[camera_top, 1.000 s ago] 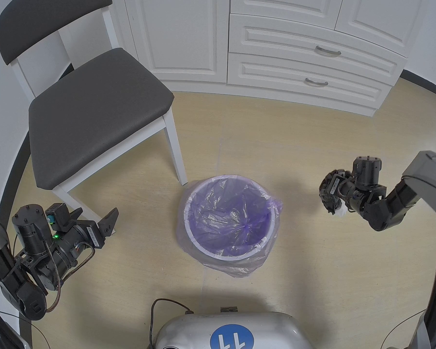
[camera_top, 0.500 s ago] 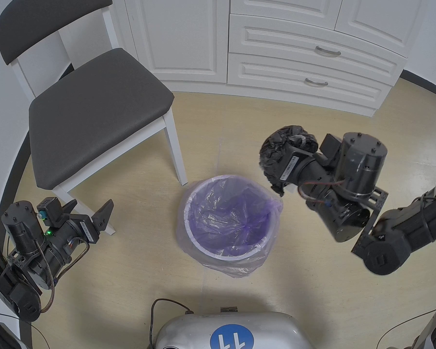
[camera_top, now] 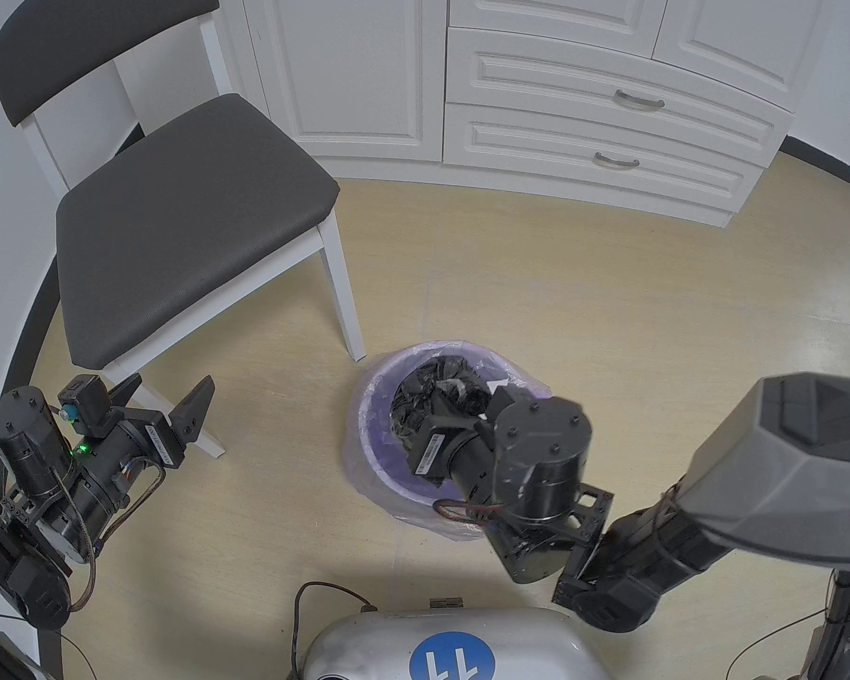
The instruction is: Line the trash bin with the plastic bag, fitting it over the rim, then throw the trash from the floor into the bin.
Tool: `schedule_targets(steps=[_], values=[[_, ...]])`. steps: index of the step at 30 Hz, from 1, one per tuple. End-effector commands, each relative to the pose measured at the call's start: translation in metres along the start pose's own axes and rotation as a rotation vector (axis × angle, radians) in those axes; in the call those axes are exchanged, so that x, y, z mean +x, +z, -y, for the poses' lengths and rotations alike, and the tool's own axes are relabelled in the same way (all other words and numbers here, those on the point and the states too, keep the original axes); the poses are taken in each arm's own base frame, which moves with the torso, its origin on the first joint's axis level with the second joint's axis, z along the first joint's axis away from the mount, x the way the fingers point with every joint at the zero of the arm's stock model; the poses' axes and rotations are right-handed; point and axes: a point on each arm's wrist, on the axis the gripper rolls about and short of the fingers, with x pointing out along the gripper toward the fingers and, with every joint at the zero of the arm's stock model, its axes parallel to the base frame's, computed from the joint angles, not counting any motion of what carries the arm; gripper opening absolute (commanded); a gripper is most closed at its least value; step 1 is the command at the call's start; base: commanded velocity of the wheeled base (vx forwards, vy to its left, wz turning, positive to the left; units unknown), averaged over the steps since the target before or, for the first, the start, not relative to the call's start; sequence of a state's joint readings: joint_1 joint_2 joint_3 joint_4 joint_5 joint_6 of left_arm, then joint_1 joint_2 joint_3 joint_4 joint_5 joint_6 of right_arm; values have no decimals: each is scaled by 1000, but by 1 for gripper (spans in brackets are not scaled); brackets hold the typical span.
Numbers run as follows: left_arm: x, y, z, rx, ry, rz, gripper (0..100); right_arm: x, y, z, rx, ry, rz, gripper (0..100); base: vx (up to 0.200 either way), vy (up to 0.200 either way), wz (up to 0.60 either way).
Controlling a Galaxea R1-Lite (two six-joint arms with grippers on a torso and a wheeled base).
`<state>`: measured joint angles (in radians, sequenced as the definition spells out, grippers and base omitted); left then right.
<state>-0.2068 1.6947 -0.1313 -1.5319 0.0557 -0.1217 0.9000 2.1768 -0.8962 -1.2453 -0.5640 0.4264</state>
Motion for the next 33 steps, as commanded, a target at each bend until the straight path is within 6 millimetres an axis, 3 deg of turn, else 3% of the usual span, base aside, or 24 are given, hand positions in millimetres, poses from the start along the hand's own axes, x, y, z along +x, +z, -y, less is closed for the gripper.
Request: schedule_targets(steps=[1, 8, 9, 17, 23, 28, 33], values=[[-1, 2, 1, 0, -5, 8, 100, 17, -56, 7, -33, -23, -77, 0, 0, 0, 0], [-4, 4, 1, -3, -43, 14, 100, 30, -74, 15, -38, -45, -89, 0, 0, 0, 0], [-4, 3, 1, -3, -51, 10, 100, 41, -75, 23, -26, -67, -73, 0, 0, 0, 0], [-7, 7, 1, -5, -53, 25, 100, 67, -52, 36, 67, -104, 19, 0, 0, 0, 0], [-8, 8, 1, -5, -57, 31, 100, 77, -48, 44, 77, -120, 41, 0, 0, 0, 0], [-9, 7, 2, -5, -60, 26, 100, 86, -68, 58, 87, -153, 14, 0, 0, 0, 0], [-9, 7, 1, -5, -58, 26, 100, 82, -76, 55, 80, -146, -4, 0, 0, 0, 0]])
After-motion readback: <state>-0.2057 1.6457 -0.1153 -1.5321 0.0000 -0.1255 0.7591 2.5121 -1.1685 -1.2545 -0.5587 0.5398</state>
